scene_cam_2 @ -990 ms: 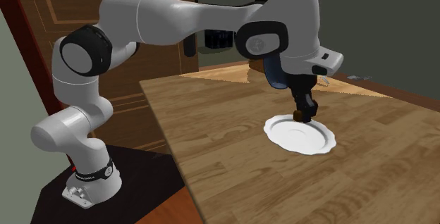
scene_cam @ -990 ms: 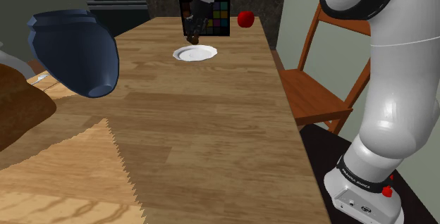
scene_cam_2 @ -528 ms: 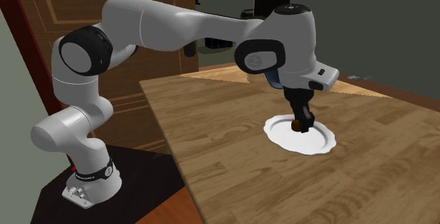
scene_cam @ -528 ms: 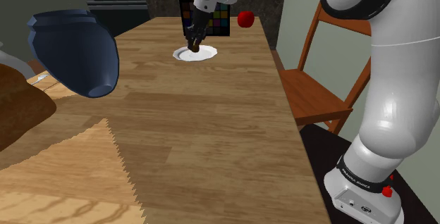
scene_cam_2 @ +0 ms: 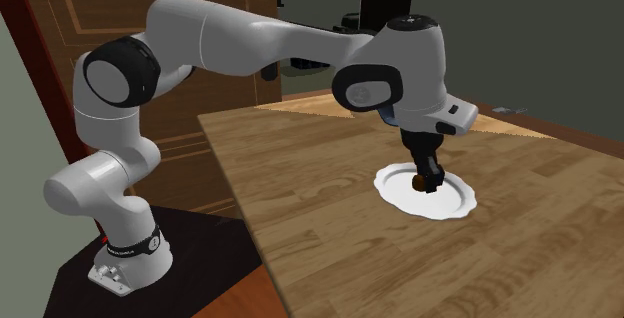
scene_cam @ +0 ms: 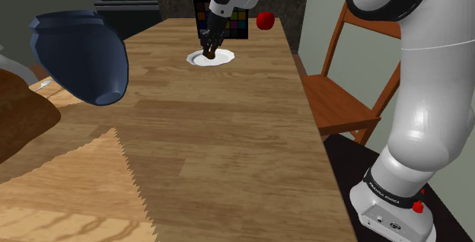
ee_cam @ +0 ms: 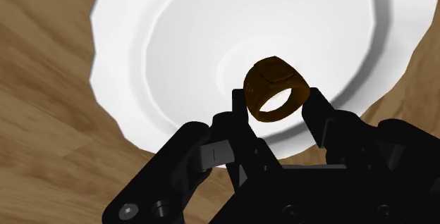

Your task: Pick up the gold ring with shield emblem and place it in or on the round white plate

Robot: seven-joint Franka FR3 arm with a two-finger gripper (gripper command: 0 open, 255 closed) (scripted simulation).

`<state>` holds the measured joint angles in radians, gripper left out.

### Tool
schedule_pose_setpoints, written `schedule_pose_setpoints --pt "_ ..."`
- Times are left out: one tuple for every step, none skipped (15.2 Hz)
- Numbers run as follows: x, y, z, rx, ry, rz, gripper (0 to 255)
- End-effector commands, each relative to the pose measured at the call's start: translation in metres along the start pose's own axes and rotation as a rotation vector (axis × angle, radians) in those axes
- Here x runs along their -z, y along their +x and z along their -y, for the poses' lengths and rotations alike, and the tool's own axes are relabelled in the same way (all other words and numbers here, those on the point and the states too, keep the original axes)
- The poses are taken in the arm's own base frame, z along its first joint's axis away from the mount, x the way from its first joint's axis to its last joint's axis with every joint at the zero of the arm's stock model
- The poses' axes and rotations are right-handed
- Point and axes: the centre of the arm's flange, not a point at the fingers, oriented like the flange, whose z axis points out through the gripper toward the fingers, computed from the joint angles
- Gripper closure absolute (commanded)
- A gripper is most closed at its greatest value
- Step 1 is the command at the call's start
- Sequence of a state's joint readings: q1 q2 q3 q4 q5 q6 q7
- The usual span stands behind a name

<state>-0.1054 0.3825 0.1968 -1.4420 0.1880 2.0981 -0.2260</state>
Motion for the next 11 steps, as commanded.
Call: schedule_pose_setpoints --pt "-0.002 0.0 -0.001 -0.001 0.0 0.003 255" --pt "-0.001 0.0 -0.001 -0.001 0.0 0.004 0" --pt "-0.001 0.0 -0.001 -0.001 0.0 0.004 0" --pt "-0.001 0.0 -0.001 -0.001 0.0 0.004 0" --pt "-0.001 0.0 -0.001 -0.001 0.0 0.004 0" --pt "-0.001 0.0 -0.001 -0.001 0.0 0.004 0" --pt "-0.002 0.0 -0.001 -0.001 0.0 0.003 0" --pt "0.012 0.0 -0.001 -0.001 0.0 0.003 0" --pt "0.025 0.0 -0.001 -0.001 0.0 0.003 0" --pt "0.038 0.0 -0.001 -0.001 0.0 0.003 0" --pt "0.048 0.0 -0.001 -0.001 0.0 0.003 0"
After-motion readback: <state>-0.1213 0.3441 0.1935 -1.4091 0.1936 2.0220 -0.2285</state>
